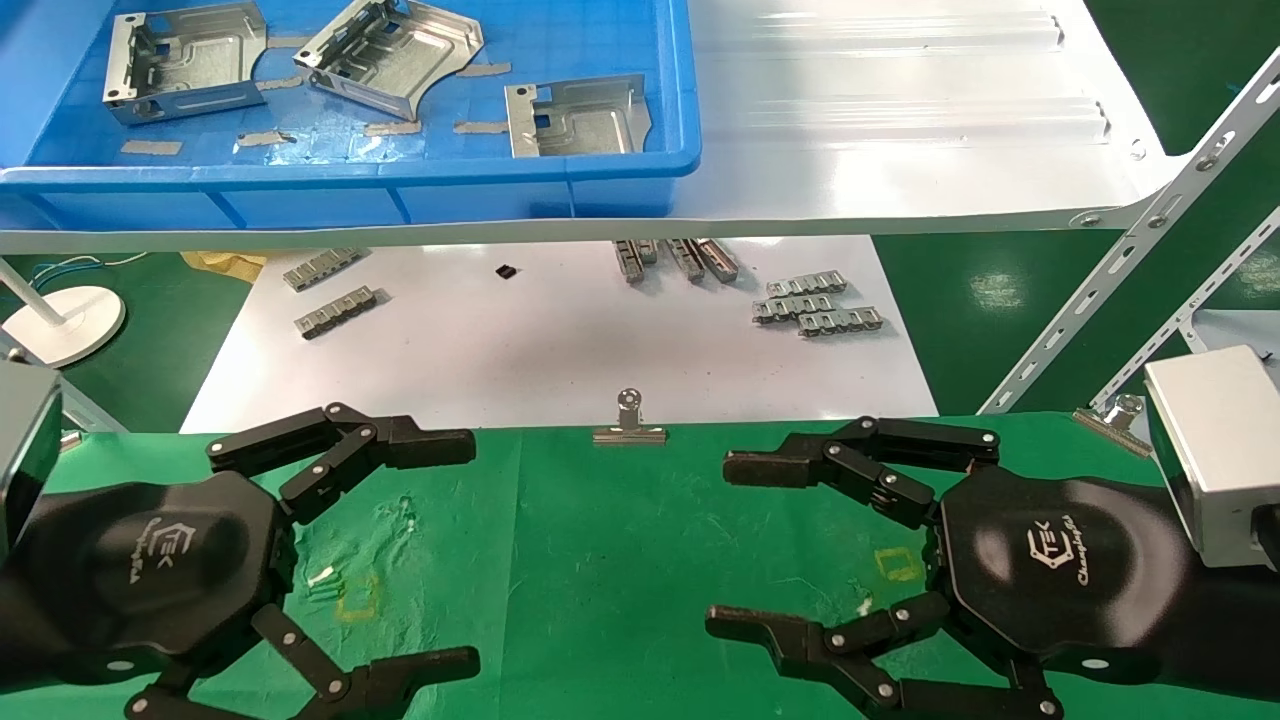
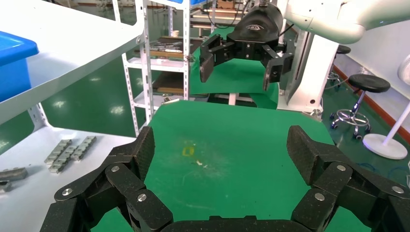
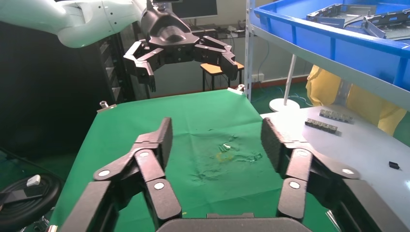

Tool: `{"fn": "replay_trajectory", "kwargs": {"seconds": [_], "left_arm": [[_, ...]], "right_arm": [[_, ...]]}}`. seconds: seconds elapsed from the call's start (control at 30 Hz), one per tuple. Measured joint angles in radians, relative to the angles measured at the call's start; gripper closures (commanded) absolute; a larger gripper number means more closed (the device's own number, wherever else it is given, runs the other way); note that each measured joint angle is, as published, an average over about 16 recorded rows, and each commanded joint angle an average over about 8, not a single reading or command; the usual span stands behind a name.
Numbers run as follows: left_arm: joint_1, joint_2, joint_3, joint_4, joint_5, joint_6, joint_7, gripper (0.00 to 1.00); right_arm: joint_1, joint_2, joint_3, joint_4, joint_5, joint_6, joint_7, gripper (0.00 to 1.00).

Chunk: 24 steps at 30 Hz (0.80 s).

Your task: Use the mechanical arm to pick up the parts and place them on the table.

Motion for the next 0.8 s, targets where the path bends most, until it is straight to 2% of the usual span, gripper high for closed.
{"fn": "replay_trajectory", "kwargs": {"seconds": [0.8], "left_arm": [[-0.018, 0.002, -0.003, 0.005, -0.007, -0.004, -0.012, 0.00]], "right_arm": [[0.000, 0.000, 0.000, 0.000, 0.000, 0.000, 0.000, 1.00]]}}
